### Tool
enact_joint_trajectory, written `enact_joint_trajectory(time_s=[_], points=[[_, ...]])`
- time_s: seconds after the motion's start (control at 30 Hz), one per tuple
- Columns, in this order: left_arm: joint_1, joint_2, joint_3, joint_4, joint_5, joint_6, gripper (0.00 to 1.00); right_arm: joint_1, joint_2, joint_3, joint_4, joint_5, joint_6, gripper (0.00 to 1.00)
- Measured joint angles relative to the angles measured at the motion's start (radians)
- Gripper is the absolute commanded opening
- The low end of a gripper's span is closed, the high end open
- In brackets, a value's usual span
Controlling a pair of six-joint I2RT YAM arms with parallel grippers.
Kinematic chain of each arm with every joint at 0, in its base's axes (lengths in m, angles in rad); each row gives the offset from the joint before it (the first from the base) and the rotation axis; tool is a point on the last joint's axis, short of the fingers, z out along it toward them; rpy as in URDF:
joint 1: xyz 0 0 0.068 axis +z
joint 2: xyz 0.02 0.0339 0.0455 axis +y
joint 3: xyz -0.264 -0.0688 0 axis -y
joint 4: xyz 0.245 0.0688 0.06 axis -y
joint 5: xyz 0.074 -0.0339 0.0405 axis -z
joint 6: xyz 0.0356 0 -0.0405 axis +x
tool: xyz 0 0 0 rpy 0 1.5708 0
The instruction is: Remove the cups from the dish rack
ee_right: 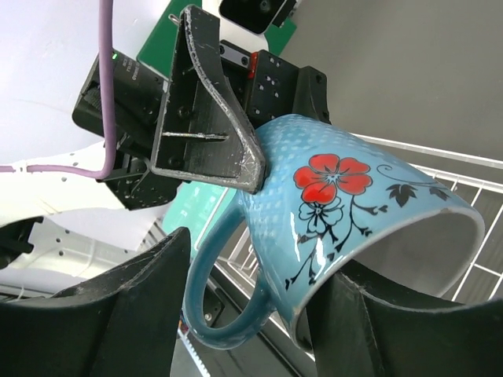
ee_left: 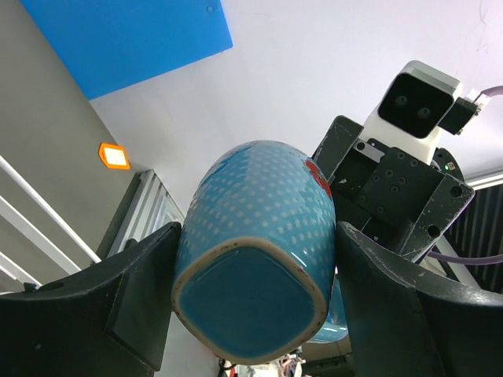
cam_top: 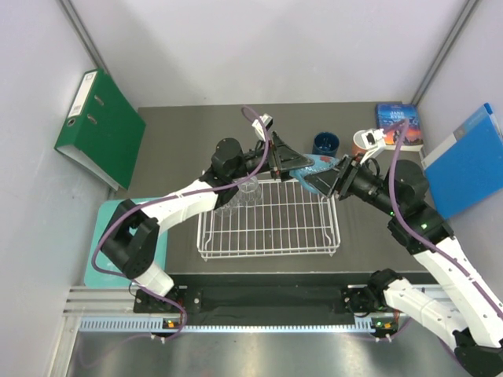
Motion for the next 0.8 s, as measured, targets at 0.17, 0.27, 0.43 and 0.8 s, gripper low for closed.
enact_joint_trajectory(time_s=[0.17, 0.27, 0.43, 0.8], points=[[0.000, -0.020, -0.016, -0.002, -0.016, -0.005, 0.00, -0.007, -0.019, 0.000, 0.002, 0.008, 0.000, 0.50], [0.000, -0.043, -0.037, -0.004, -0.023, -0.005, 0.00, -0.011, -0.030, 0.000, 0.005, 0.019, 0.001, 0.47], [0.006, -0.085, -0.075, -0.010, -0.026, -0.007, 0.00, -0.023, -0.037, 0.001, 0.005, 0.030, 0.002, 0.31], [0.024, -0.145, -0.113, 0.010, -0.022, -0.015, 0.00, -0.039, 0.004, -0.002, 0.100, -0.087, 0.079, 0.27]])
